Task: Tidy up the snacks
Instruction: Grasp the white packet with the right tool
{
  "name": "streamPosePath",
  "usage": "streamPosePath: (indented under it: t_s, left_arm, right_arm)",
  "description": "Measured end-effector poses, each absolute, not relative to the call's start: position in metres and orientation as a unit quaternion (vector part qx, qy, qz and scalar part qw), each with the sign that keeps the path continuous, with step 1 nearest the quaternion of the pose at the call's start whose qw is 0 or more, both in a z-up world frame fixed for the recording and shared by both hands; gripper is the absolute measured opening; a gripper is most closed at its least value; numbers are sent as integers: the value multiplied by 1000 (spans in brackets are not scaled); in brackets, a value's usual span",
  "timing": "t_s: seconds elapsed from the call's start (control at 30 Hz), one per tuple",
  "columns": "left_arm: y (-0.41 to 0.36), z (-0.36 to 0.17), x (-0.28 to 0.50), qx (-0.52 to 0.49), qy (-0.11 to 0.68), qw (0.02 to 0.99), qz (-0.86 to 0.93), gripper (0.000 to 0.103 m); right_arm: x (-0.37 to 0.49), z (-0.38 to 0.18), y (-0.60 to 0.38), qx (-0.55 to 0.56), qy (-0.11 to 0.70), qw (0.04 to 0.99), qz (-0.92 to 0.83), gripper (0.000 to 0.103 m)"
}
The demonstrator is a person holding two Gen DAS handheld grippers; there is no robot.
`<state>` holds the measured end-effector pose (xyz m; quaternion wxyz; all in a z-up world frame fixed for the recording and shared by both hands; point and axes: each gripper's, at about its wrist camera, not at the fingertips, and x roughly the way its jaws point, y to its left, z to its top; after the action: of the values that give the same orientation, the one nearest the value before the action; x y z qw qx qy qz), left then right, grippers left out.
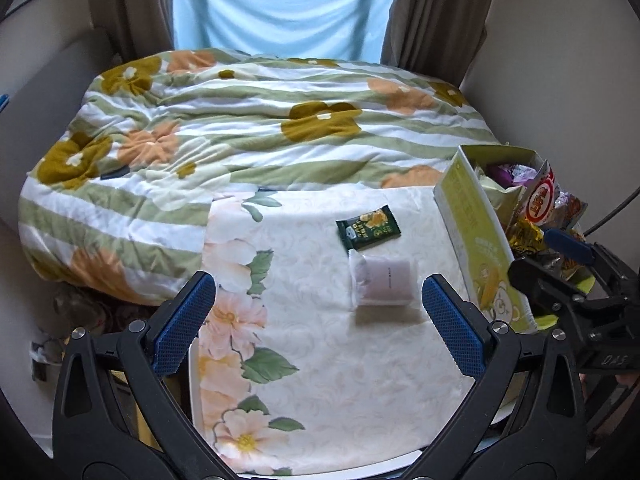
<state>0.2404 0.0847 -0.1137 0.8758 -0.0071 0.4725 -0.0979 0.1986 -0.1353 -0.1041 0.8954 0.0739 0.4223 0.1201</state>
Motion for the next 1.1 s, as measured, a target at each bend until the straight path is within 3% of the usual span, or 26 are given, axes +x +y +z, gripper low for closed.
streamPosePath:
  t_s: [0.57, 0.9, 1.1]
  left_arm:
    - [119, -235, 337, -2, 537, 827, -166, 102]
    - [104, -270, 363, 10, 561, 811, -166, 102]
    - [90, -274, 376, 24, 563, 808, -171, 102]
  right_arm:
    - [273, -269, -92, 90, 501, 861, -22, 102]
    - [278, -300, -58, -37, 507, 858, -71, 102]
    - [273, -299, -80, 6, 503, 860, -90, 102]
